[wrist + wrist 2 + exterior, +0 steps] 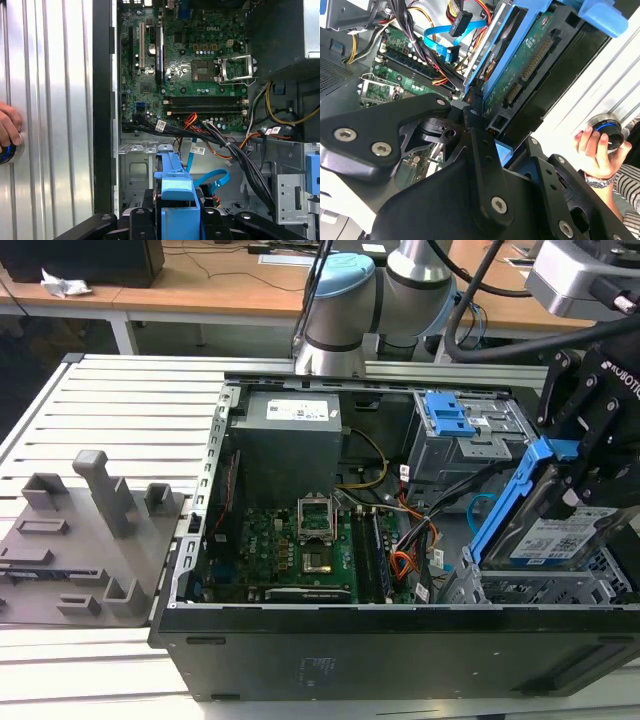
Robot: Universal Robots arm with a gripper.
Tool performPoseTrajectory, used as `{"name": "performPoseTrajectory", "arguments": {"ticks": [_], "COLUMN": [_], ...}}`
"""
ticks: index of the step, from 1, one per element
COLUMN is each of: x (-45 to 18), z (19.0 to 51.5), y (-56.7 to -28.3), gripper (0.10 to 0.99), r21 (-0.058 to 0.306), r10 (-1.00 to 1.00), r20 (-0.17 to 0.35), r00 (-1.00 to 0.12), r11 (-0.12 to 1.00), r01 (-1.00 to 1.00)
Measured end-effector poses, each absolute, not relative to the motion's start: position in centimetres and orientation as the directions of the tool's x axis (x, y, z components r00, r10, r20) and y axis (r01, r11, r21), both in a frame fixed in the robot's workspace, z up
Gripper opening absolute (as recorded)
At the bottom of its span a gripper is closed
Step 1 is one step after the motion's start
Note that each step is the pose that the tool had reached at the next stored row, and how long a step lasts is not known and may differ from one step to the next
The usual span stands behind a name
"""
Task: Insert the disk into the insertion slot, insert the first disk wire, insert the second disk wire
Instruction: 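Insert the disk into the insertion slot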
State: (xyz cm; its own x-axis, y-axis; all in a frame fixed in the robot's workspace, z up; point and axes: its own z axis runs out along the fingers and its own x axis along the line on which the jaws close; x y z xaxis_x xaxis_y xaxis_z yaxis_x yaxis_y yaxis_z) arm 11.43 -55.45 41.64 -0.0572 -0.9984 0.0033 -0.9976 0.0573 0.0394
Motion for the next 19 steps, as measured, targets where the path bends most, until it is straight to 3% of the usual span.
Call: {"name": "performPoseTrajectory", "arguments": {"ticks": [15, 17, 19], "x": [11.4, 11.4, 11.4], "z": [40.0, 40.0, 40.0], "y": [-55.4, -55.4, -55.4], "gripper": [0.365, 0.439, 0.439], "r21": [0.039, 0.039, 0.039], "r10": [-0.998, -0.998, -0.998], "r20": [0.003, 0.003, 0.003], "r00": [-0.057, -0.057, -0.057], "r11": [0.057, 0.057, 0.057], "r01": [-0.998, -0.998, -0.998]}}
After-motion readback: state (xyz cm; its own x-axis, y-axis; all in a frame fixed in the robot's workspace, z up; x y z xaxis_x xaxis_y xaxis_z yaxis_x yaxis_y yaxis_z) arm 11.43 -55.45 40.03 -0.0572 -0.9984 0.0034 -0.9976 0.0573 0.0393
